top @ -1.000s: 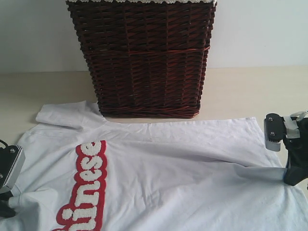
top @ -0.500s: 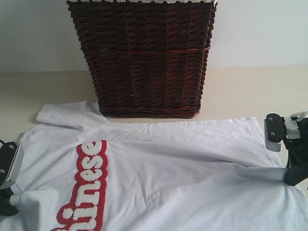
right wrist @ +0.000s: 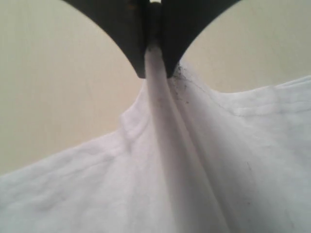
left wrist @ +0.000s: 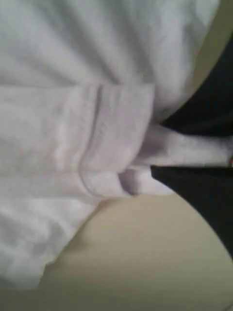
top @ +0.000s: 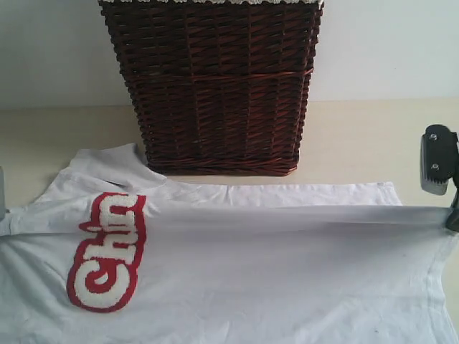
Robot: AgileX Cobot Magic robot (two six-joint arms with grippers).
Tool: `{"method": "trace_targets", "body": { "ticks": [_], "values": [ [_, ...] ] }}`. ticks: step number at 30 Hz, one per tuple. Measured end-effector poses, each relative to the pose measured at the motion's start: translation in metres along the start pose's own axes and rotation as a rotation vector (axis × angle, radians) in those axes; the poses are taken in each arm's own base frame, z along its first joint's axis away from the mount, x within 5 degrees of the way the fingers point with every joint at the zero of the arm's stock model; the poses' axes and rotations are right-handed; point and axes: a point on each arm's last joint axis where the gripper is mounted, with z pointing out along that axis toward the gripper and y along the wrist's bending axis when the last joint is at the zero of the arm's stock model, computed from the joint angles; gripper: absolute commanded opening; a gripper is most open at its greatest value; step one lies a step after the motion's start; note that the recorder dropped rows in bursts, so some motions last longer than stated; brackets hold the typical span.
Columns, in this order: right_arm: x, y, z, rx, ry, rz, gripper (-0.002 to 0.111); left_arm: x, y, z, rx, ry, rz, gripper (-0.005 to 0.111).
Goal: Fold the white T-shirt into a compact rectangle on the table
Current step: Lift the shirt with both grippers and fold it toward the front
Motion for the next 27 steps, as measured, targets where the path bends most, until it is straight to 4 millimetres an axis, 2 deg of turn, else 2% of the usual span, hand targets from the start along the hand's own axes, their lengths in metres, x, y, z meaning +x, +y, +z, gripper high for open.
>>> {"method": "trace_targets", "body": {
  "ticks": [6,9,13,15,17,18,19,20,23,24,27],
  "values": [
    [0.005,0.021,-0.032,-0.079,0.032,0.069,0.0,0.002,0.019,-0.018,-0.203,0.042,-0.039,0.0],
    [0.009,0.03,-0.043,-0.108,0.075,0.041,0.0,0.002,0.024,-0.022,-0.266,0.073,0.074,0.0],
    [0.016,0.032,-0.065,0.015,0.123,0.001,0.0,-0.007,0.027,-0.039,-0.239,0.022,0.193,0.0],
    [0.018,0.034,-0.078,0.09,0.117,-0.007,0.0,-0.015,0.039,-0.06,-0.278,-0.024,0.134,0.0],
    [0.018,0.037,-0.092,0.177,0.086,-0.006,0.0,-0.024,0.056,-0.086,-0.387,-0.071,0.044,0.0],
    [0.018,0.04,-0.108,0.274,0.052,-0.008,0.0,-0.032,0.071,-0.113,-0.477,-0.129,-0.039,0.0],
    [0.017,0.041,-0.115,0.325,0.035,-0.016,0.0,-0.036,0.075,-0.123,-0.506,-0.156,-0.067,0.0],
    [0.017,0.043,-0.131,0.441,0.003,-0.041,0.0,-0.041,0.083,-0.145,-0.573,-0.196,-0.098,0.0],
    [0.016,0.051,-0.16,0.654,-0.079,-0.057,0.0,-0.044,0.089,-0.174,-0.665,-0.232,-0.111,0.0],
    [0.016,0.059,-0.173,0.714,-0.136,-0.036,0.0,-0.045,0.089,-0.185,-0.701,-0.244,-0.11,0.0],
    [0.016,0.085,-0.191,0.722,-0.247,0.006,0.0,-0.046,0.076,-0.211,-0.719,-0.28,-0.099,0.0]
  ]
}}
